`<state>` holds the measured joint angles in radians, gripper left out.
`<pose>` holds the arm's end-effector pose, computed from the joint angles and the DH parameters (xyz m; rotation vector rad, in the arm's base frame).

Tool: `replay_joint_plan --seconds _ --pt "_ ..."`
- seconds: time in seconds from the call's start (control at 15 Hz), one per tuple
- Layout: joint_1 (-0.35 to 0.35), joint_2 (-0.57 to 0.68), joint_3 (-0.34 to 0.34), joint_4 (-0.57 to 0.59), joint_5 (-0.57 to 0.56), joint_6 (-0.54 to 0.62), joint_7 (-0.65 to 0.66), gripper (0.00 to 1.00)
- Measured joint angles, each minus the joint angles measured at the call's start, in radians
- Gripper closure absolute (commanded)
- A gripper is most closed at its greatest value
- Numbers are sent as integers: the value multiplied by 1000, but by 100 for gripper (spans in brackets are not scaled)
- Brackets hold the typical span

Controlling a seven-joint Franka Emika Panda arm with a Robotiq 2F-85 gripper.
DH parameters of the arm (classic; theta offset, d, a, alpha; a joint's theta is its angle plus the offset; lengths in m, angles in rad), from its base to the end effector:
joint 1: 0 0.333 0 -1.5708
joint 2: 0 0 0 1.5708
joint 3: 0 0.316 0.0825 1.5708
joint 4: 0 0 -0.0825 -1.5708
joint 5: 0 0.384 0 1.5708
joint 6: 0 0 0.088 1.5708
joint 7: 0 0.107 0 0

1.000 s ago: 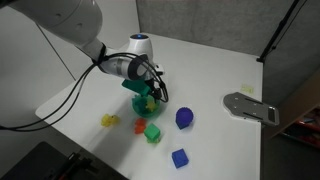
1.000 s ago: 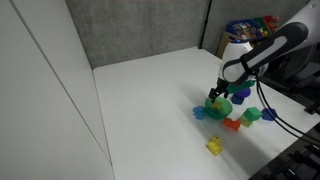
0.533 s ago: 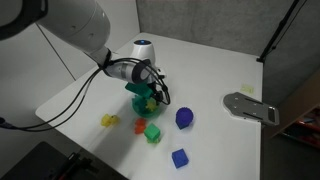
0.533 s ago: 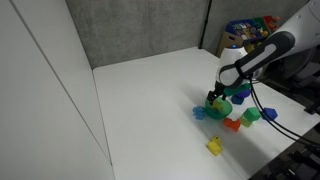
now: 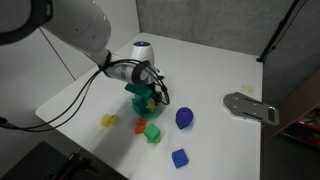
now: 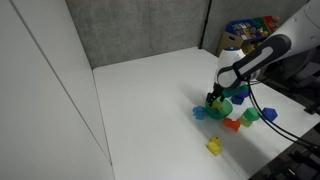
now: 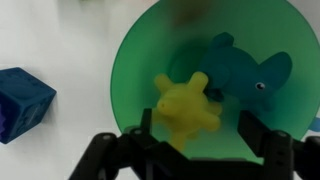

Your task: Put the star-shaped toy on the table

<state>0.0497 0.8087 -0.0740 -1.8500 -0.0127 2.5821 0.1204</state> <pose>0.6168 -0.0143 0.0775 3.0705 -0.1734 -0.1105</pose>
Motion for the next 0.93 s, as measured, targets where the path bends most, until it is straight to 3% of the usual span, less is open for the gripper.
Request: replay_joint_plan --seconds 0.27,0.67,0.93 --pt "14 0 0 0 0 -1 0 74" --pt "22 -22 -1 -2 0 -9 0 90" --pt "30 -63 -1 -9 0 -22 1 89"
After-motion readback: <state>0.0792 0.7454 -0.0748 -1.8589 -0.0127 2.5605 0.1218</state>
